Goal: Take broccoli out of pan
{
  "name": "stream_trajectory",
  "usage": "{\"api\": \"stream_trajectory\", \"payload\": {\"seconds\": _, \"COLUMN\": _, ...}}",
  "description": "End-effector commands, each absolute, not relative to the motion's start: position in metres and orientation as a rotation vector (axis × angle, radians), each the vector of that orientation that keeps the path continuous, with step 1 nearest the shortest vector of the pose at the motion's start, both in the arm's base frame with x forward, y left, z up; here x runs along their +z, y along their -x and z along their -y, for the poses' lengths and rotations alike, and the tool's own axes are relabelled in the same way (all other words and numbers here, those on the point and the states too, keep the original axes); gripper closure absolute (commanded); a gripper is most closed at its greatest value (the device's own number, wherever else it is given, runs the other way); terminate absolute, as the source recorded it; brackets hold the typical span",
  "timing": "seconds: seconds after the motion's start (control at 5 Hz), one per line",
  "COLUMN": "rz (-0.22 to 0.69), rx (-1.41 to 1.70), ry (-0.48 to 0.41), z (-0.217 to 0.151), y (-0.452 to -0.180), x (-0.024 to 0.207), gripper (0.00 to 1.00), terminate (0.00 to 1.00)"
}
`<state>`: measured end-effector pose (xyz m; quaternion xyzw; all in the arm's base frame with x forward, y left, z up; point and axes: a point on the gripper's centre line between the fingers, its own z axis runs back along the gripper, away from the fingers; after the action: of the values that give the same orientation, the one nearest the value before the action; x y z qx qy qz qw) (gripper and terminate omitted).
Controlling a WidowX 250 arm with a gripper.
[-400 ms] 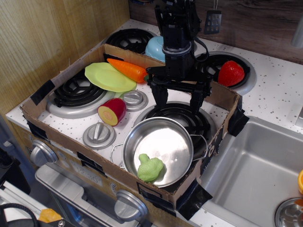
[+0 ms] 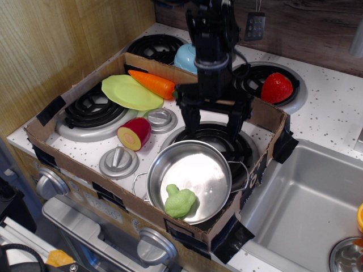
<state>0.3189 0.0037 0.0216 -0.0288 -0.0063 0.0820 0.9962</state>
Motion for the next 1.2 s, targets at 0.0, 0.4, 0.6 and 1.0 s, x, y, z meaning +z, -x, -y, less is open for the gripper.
{"api": "stream_trajectory", "payload": {"seconds": 0.0, "rz": 0.134, "rx": 0.165, "ry": -0.080, "z": -0.025, "y": -0.330, "x": 0.091, "gripper": 0.00, "terminate": 0.00}}
{"api": "stream_trajectory", "payload": {"seconds": 0.4, "rz": 0.092, "rx": 0.254, "ry": -0.171, "z": -0.030, "y": -0.288, "x": 0.121, "gripper": 0.00, "terminate": 0.00}}
{"api": "stream_trajectory", "payload": {"seconds": 0.6, "rz": 0.060, "rx": 0.292, "ry": -0.188, "z": -0.026, "y": -0.262, "x": 0.126, "gripper": 0.00, "terminate": 0.00}}
{"api": "stream_trajectory", "payload": {"seconds": 1.0, "rz": 0.004, "rx": 0.355, "ry": -0.161, "z": -0.003, "y": -0.223, "x": 0.117, "gripper": 0.00, "terminate": 0.00}}
